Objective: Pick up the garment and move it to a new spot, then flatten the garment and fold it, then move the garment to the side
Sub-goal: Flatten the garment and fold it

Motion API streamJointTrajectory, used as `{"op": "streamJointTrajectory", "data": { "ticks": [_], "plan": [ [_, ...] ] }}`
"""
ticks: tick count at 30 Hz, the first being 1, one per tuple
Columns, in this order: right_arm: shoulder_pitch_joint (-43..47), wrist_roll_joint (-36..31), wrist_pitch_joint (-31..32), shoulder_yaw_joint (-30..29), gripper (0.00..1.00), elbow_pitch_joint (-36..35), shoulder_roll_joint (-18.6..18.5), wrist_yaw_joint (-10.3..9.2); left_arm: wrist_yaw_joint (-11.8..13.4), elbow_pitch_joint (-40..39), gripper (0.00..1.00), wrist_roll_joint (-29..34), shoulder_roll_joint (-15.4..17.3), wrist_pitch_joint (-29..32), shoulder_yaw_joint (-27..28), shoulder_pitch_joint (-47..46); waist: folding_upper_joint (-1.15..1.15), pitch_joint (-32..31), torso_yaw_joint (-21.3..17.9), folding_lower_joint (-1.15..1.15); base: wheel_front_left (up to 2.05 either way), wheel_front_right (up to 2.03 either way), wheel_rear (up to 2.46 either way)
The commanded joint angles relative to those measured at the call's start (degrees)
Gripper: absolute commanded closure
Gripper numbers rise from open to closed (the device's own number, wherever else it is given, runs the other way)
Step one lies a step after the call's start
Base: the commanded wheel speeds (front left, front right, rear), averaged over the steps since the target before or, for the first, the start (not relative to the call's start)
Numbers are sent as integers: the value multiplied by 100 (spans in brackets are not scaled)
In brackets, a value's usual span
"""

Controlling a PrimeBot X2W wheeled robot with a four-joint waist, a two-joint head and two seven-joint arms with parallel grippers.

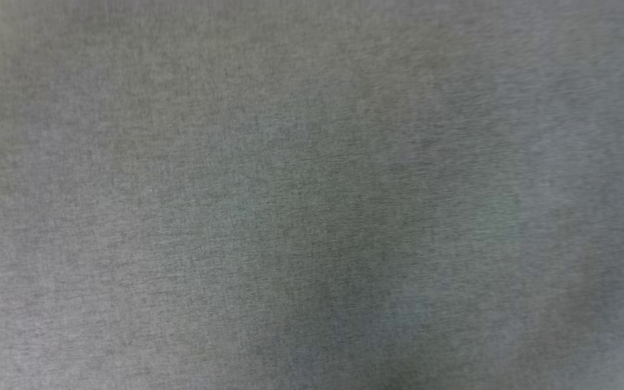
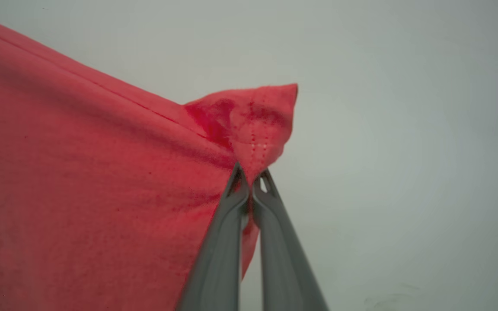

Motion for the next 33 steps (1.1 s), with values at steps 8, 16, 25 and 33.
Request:
{"op": "streamJointTrajectory", "data": {
  "ticks": [8, 16, 25, 33],
  "plan": [
    [-73, -367, -924, 59, 100, 1099, 181, -6, -155, 1033, 100, -47, -407, -702, -186, 206, 0, 374, 301, -2, 0, 0, 0],
    [1438, -543, -1738, 470, 100, 1652, 232, -6, -197, 892, 100, -256, -831, -959, -397, 2462, 0, 50, 699, -2, 0, 0, 0],
    [3301, -24, -1833, 1076, 100, 1757, -98, -6, -119, 562, 100, -386, -863, -968, -832, 5152, 0, -883, 906, -2, 0, 0, 0],
    [4867, 519, -1853, 1783, 100, 1577, -627, -6, 116, 66, 100, -571, -481, -851, -1193, 7353, 0, -1817, 1037, -2, 0, 0, 0]
  ]
}}
